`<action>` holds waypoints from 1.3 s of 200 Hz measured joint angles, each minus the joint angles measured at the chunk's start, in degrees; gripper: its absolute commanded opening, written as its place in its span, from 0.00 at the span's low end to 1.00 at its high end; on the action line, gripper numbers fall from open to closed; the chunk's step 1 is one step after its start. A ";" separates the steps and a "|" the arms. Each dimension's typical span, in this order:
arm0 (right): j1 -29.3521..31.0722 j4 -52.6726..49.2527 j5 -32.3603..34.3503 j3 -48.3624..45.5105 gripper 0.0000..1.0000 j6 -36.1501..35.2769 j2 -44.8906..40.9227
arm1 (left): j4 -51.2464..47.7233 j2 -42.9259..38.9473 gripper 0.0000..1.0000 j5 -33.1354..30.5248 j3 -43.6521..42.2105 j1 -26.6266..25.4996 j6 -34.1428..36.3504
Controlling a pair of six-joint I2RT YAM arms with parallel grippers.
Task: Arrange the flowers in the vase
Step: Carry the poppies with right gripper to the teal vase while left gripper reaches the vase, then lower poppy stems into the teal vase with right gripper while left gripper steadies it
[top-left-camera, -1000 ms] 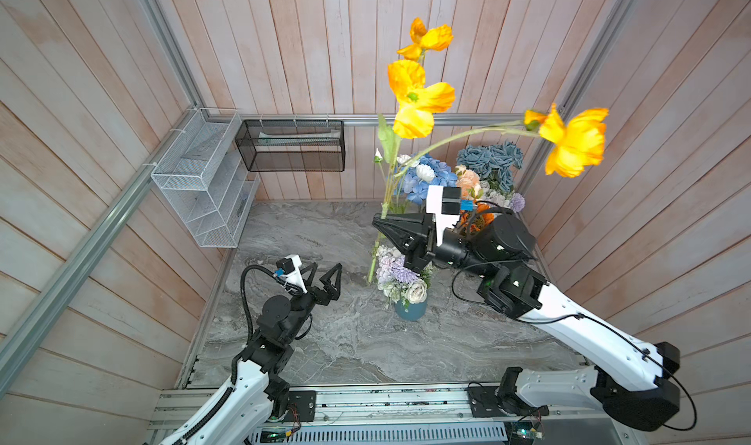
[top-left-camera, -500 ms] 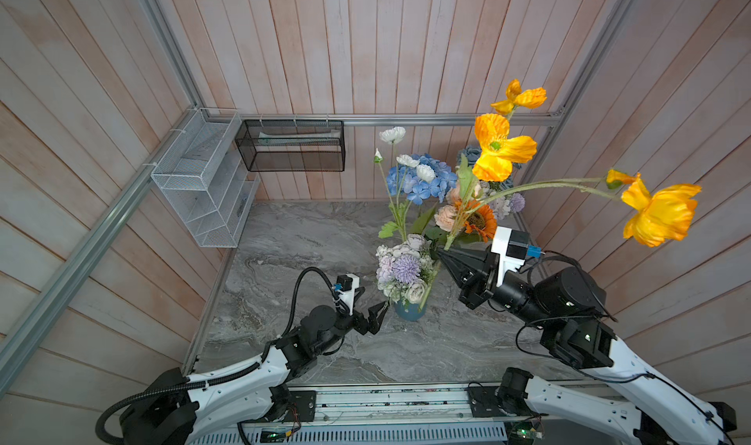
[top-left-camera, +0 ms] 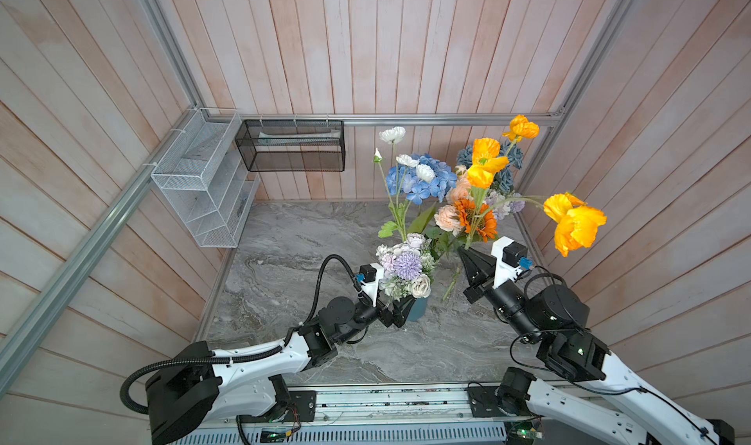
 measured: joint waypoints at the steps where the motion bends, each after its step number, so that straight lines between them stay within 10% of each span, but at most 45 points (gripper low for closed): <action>1: -0.20 0.26 -0.02 -0.20 0.00 -0.02 -0.07 | 0.04 0.02 1.00 0.00 0.07 0.00 0.02; 138: -11.06 18.27 -19.45 -3.15 0.00 2.14 7.52 | 1.55 1.16 1.00 -1.09 3.06 6.69 1.01; 260: -11.06 36.17 -21.55 -11.89 0.00 -1.60 10.27 | 1.57 1.16 1.00 -1.01 3.08 6.69 0.83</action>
